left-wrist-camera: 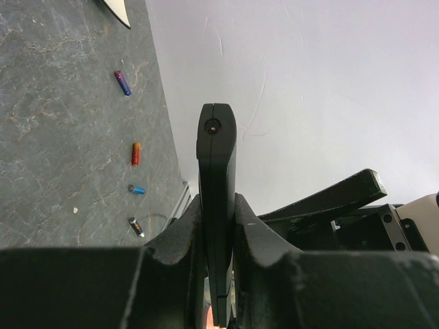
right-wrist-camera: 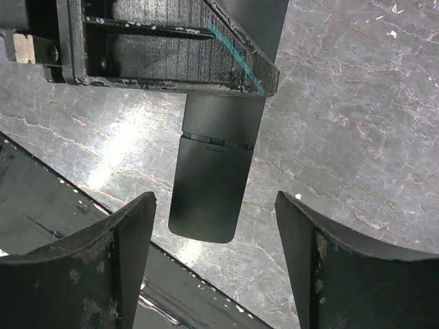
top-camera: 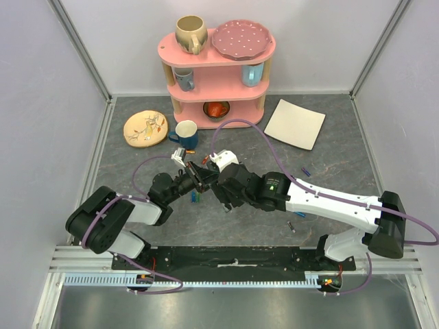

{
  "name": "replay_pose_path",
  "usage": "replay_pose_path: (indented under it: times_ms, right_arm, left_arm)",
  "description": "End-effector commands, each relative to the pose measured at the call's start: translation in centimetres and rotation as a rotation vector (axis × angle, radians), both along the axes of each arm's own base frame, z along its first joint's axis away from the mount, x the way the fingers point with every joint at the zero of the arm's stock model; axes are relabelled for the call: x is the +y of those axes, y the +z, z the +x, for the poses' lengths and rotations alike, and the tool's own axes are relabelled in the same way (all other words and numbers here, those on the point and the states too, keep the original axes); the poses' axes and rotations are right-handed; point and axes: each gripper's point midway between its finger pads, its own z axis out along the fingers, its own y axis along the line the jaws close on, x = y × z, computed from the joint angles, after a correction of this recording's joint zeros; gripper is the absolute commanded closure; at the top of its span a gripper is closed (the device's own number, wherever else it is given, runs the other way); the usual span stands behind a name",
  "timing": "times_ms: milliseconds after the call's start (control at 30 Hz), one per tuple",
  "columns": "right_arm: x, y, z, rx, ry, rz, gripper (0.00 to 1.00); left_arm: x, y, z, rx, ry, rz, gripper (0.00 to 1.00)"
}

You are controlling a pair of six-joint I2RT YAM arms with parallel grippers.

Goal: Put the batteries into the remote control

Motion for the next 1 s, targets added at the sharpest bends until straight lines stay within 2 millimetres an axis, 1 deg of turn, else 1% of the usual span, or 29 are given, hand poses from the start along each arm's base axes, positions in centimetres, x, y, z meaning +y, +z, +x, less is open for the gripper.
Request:
replay_pose_path:
  times_ms: [0,167,333,567,733,967]
  right_arm:
    - [0.6,1.6,0.7,-0.035,-0.028,0.042,0.24]
    - [0.6,1.1,0.5,-0.026,-0.014,0.031,0.30]
    - [0.7,1.0,0.5,-0.023,-0.006,0.032,0.33]
    - [0.8,0.8,0.3,-0.019,0.007,0.033,0.47]
    - [0.7,0.8,0.2,-0.017,0.010,0.037,0.55]
    - [0.6,1.8,0.2,-0.030,0.005,0.059,0.57]
  left_arm:
    - [-0.1,2.9,0.1,-0.105,0.001,-0.053,0.98]
    - [-0.1,2.7,0.1,-0.101,0.009,-0.052,0.98]
    - [-0.1,2.9,0.1,-0.108,0.009,-0.056,0.98]
    - [-0.3,3.2,0.0,-0.117,0.005,-0.053,0.98]
    - [-0.2,3.3,-0.2,-0.124,0.007,-0.047,0.98]
    - [-0.1,2.7,0.0,-0.116,0.018,-0.012,0.98]
